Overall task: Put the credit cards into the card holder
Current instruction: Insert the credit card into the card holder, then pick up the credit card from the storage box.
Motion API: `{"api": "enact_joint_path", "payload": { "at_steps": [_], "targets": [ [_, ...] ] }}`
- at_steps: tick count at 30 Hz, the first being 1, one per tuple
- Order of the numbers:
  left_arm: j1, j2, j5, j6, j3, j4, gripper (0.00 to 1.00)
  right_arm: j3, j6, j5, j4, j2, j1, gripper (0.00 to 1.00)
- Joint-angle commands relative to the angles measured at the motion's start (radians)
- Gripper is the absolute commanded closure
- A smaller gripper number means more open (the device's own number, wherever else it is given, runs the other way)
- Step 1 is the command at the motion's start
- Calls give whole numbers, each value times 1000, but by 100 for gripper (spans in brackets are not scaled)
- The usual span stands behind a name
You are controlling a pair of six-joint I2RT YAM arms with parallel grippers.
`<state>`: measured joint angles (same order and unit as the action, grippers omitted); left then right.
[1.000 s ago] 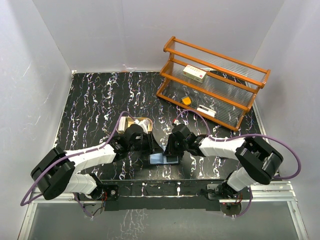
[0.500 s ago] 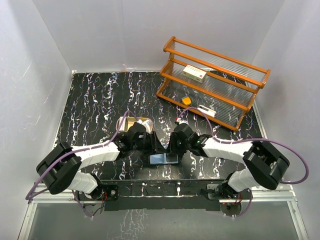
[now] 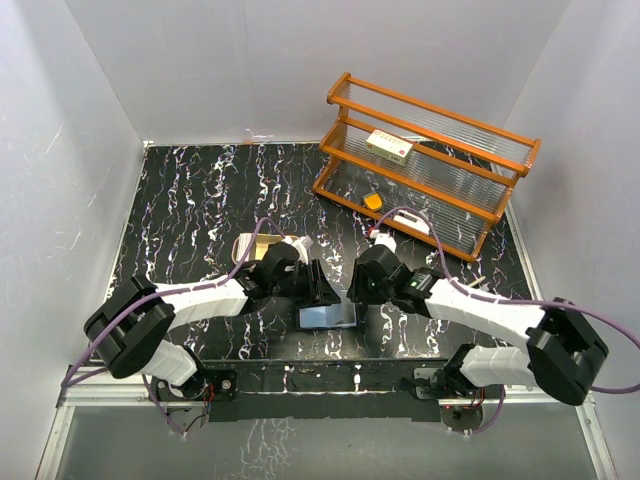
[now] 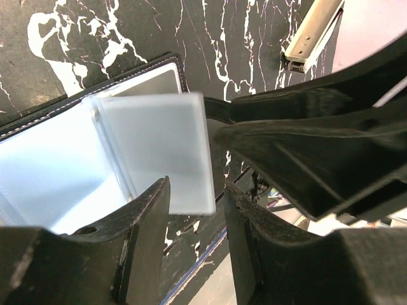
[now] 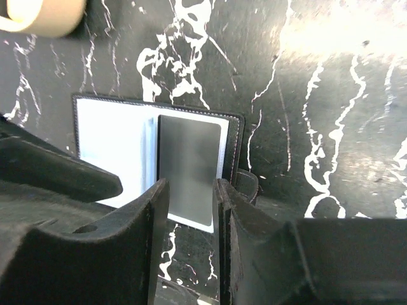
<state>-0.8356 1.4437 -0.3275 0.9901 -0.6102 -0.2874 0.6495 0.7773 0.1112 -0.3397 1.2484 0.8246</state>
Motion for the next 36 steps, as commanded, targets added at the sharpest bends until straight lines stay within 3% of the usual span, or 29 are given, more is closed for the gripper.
{"api": "enact_joint_path", "payload": {
  "at_steps": [1, 9, 18, 24, 31, 36],
  "targets": [
    [-8, -12, -2, -22, -37, -4, 60, 66, -15, 124, -61, -100, 4, 67],
    [-8, -71, 119, -91, -91, 205, 52, 84, -8, 86, -63, -157, 4, 62],
    [0, -121, 466, -287, -295, 666, 39, 98, -5, 42, -48, -199, 4, 55],
    [85, -80, 693, -427, -435, 917, 34, 106, -4, 14, -35, -195, 4, 52],
    [321, -31, 647, -607, -465, 943, 28, 104, 3, -17, -8, -186, 4, 50],
    [405, -2, 615, -648, -480, 903, 19, 92, 9, -29, -1, -191, 3, 49]
  ]
}}
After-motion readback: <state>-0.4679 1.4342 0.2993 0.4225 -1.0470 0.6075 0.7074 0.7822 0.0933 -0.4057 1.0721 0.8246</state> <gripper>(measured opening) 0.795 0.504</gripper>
